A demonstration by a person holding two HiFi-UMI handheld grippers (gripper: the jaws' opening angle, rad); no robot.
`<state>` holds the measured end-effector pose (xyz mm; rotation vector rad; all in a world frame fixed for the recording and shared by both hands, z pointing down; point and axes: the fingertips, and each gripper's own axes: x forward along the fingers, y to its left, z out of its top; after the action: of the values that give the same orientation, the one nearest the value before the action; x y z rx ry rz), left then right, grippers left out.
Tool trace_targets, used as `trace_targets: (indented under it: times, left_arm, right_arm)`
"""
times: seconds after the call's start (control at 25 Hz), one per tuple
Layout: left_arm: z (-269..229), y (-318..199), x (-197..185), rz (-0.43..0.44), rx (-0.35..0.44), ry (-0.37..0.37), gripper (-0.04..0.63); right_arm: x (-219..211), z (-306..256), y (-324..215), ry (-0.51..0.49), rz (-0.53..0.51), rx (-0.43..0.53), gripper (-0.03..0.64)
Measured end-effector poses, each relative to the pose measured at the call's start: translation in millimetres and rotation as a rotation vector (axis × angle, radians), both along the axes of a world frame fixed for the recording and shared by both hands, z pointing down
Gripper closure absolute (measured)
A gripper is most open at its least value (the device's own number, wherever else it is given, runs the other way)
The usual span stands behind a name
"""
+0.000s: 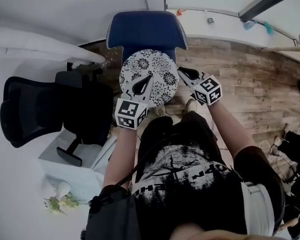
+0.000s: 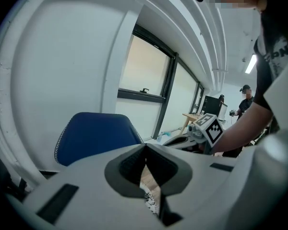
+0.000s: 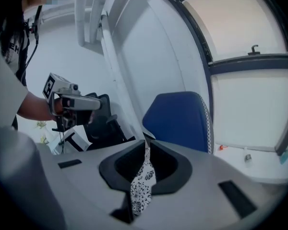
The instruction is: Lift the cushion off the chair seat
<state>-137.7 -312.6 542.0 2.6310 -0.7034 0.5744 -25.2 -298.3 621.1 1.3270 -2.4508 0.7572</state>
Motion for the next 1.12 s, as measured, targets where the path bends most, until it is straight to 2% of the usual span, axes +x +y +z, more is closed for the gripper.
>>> trace_targets:
  times: [0.24, 0.4, 0.68, 1.12]
  left_arm:
    - [38, -5, 19, -0.020, -0.064, -0.002, 0.583]
    - [66, -16, 36, -0.023, -0.080, -0.001, 0.583]
    - [129, -33, 46, -0.023, -0.119, -0.008, 0.583]
    - [203, -41, 56, -0.102, -0.183, 0.060, 0.583]
  right_arm:
    - [19, 70, -3, 0.044, -0.032, -0.111, 0.591]
    - [20, 116, -8, 0.059, -0.057, -0.167, 0.517]
    - [17, 205, -25, 0.128, -0.078, -0.258, 0.461]
    - [21, 338, -34, 0.256, -0.114, -0.431, 0.385]
